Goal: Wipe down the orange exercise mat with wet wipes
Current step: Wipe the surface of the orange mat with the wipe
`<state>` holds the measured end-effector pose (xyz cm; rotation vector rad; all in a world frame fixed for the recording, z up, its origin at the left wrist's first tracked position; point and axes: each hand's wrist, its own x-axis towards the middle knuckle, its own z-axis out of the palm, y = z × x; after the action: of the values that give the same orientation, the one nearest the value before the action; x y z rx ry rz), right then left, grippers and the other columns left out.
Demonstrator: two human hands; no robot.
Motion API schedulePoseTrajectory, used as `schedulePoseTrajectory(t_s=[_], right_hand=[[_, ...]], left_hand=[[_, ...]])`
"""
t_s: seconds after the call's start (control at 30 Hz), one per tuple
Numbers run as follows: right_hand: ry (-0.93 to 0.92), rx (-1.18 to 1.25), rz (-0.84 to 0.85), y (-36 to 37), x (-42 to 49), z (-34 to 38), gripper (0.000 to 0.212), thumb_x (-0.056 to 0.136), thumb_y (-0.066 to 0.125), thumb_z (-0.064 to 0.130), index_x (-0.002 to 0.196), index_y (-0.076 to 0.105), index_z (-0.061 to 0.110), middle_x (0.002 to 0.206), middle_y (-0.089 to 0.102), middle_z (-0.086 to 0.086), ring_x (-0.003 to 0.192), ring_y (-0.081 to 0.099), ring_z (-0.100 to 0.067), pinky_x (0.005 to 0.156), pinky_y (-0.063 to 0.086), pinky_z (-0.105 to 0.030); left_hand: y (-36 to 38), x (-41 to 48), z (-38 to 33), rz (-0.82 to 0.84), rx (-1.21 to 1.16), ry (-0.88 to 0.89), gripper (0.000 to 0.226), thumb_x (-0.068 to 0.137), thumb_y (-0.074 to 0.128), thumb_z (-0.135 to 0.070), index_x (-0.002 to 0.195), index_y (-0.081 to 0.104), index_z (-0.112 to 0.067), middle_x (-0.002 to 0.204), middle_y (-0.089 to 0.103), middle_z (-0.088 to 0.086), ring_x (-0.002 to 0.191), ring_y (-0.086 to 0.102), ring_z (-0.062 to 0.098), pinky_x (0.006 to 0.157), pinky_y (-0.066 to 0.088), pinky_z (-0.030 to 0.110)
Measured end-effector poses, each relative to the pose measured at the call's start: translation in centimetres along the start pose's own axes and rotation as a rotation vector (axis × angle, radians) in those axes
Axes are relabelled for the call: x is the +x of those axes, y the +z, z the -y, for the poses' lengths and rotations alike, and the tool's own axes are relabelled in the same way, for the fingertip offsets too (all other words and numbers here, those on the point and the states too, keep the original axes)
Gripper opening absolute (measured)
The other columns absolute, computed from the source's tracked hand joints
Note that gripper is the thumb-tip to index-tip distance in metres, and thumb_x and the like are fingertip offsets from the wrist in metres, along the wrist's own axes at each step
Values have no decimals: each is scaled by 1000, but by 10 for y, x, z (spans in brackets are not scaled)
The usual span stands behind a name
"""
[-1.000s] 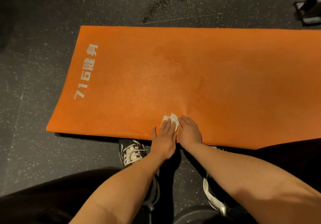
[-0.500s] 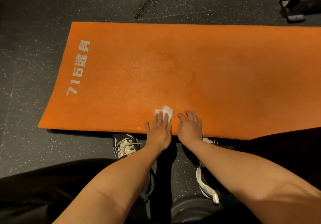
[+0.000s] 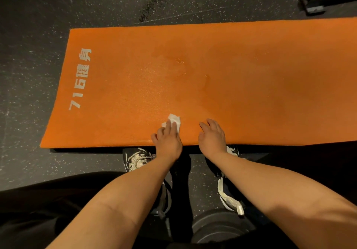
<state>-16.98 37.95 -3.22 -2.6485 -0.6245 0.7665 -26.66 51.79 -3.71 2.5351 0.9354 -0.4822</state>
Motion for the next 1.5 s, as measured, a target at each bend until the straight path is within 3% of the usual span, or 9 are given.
schedulePoseTrajectory(t_s=[0.17,0.27,0.43,0.53,0.83,1.03,1.27,1.4,1.5], right_hand=[[-34,71,-6,-6,-2,-15,49,102,43,7,151,43,12,160,32,-7,149,24,-25,120,26,-36],[-45,-33,-46,-13,-3,-15,51,101,45,15,151,44,18,157,36,-2,147,25,-22,121,18,-37],[-26,-92,-20,-10,-8,-14,52,102,39,18,154,35,21,162,27,-2,152,13,-23,124,7,-44],[-9,-91,-6,-11,-7,-11,53,101,40,18,154,35,20,162,27,-2,151,14,-24,124,9,-44],[28,54,-27,-12,-11,-14,51,106,39,23,156,32,17,163,29,0,153,16,-19,126,10,-40],[41,63,-44,-11,-13,-9,50,107,37,22,157,30,16,163,28,-2,153,16,-21,125,10,-37],[12,101,-155,-10,-12,-1,44,109,34,25,152,39,24,156,35,1,142,32,-19,118,24,-36],[-54,68,-100,-4,-11,-1,43,110,31,30,151,43,25,153,42,1,144,30,-19,119,16,-36],[-149,-14,-43,4,-6,1,45,110,33,26,155,37,20,160,35,-2,152,19,-20,126,1,-41]], left_hand=[[14,-20,-46,79,31,191,50,107,29,-33,157,22,-29,168,10,-1,136,25,30,109,18,51],[9,-16,-47,110,97,282,50,107,28,-36,157,22,-32,168,10,-2,137,25,31,109,18,54],[-7,9,-20,79,88,-26,52,106,25,-39,156,21,-30,168,9,-1,142,22,32,114,16,55],[-8,7,-23,92,78,-69,51,107,25,-37,157,20,-28,168,6,-1,142,20,33,112,17,53],[4,-7,-51,117,125,300,48,108,23,-40,156,23,-36,168,12,-6,139,22,28,108,18,48],[-7,6,-38,94,48,-39,49,106,28,-36,155,24,-31,168,9,-1,144,18,31,112,16,51],[-1,-8,-59,190,-67,357,47,105,31,-38,152,31,-37,168,10,-8,144,20,25,113,17,46],[-12,0,-28,108,-583,216,40,102,49,-27,141,43,-33,167,18,-5,142,33,9,113,28,30],[-14,13,-10,19,-338,108,37,97,53,-32,134,51,-29,164,23,-2,146,25,23,116,22,38]])
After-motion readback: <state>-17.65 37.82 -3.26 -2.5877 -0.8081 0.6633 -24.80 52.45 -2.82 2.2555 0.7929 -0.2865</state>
